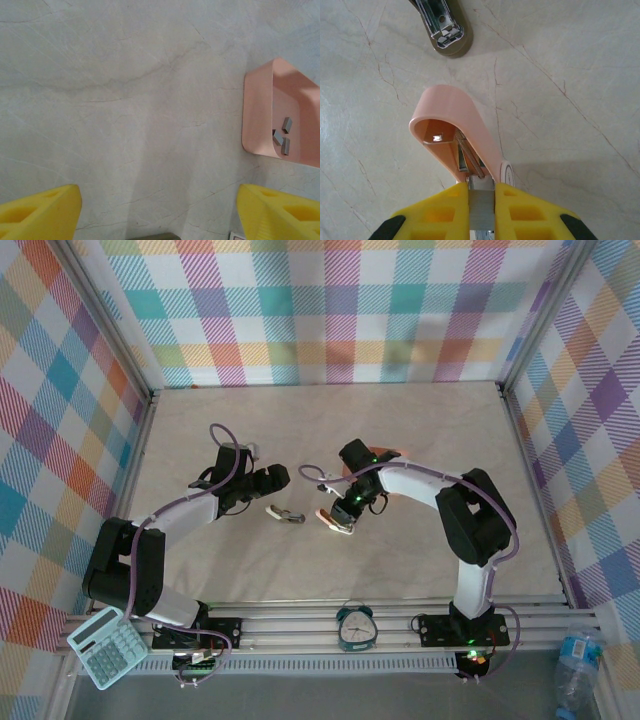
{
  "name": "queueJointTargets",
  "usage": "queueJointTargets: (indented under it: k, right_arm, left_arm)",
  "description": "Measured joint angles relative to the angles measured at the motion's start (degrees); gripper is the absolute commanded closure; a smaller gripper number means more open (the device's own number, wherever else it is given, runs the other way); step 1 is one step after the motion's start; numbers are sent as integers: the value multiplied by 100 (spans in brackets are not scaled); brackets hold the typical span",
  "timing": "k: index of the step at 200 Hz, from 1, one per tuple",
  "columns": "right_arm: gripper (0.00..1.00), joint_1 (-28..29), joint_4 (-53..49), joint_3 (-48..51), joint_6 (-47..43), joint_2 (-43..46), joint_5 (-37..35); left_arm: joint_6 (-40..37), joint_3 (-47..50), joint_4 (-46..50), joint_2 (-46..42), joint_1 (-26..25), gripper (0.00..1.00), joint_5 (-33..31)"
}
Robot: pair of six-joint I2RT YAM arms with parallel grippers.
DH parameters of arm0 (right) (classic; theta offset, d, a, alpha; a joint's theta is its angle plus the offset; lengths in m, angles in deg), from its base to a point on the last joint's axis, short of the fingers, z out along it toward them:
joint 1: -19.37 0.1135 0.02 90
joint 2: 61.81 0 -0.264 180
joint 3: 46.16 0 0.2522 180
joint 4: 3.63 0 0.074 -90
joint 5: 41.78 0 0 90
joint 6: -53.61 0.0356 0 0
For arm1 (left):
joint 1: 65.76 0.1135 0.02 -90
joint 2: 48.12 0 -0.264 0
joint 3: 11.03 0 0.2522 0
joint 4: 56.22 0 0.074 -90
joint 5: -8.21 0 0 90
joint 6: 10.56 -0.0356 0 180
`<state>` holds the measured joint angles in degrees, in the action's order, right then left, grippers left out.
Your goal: Load the staples into the stapler
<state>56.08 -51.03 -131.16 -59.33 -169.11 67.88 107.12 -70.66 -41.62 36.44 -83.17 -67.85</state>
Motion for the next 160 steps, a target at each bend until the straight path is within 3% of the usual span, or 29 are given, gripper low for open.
queueJointTargets:
  k: [160]
  right_arm:
    - [85,7,256,387,-267,557,-151]
  left_arm:
    - [0,0,0,13,0,20,-2]
